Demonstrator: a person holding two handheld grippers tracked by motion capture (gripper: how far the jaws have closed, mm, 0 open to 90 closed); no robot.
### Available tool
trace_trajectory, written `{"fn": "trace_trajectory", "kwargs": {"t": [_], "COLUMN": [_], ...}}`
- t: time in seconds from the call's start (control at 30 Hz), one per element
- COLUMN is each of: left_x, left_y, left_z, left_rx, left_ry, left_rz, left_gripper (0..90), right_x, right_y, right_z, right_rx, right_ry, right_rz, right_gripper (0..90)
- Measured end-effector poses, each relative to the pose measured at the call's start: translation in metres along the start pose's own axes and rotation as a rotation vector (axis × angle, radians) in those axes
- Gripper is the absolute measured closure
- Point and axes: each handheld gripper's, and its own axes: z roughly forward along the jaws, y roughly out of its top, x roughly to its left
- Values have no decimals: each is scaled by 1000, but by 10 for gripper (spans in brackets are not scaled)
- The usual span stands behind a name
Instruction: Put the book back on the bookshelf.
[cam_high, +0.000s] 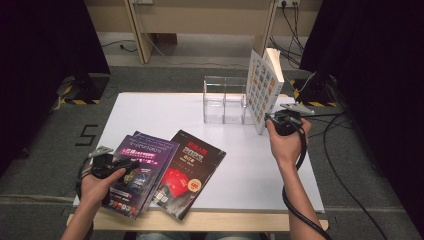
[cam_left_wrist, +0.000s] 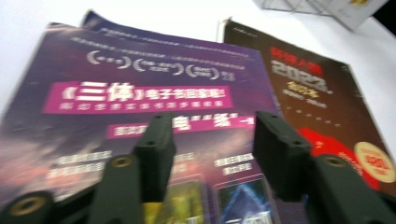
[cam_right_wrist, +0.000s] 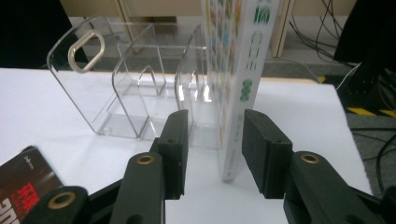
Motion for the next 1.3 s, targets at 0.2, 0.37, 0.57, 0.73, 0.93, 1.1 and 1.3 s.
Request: {"fn": "trace_trajectory", "kwargs": {"t": [0.2, 0.37, 0.57, 0.73, 0.93, 1.1, 1.3], "left_x": [8, 21, 39, 57, 76, 80, 81], "left_y": [4, 15, 27, 31, 28, 25, 26], "left_z": [-6, -10, -8, -4, 2, 5, 6], "left_rx": [31, 43, 84, 104, 142, 152, 170], "left_ry": [51, 90, 158, 213, 253, 258, 258], "left_rz": [9, 6, 19, -2, -25, -36, -29], "left_gripper": [813, 895, 898, 898, 898, 898, 897], "right_x": [1, 5, 10, 13, 14, 20, 23], "right_y": [-13, -26, -40, -49, -54, -63, -70], "right_z": [2, 5, 11, 16, 17, 21, 26], "right_rx": [18, 47, 84, 103, 112, 136, 156], "right_ry": [15, 26, 35, 45, 48, 67, 77], "right_rz": [-2, -8, -11, -13, -14, -22, -21], "right_gripper": [620, 620, 619, 619, 619, 618, 617]}}
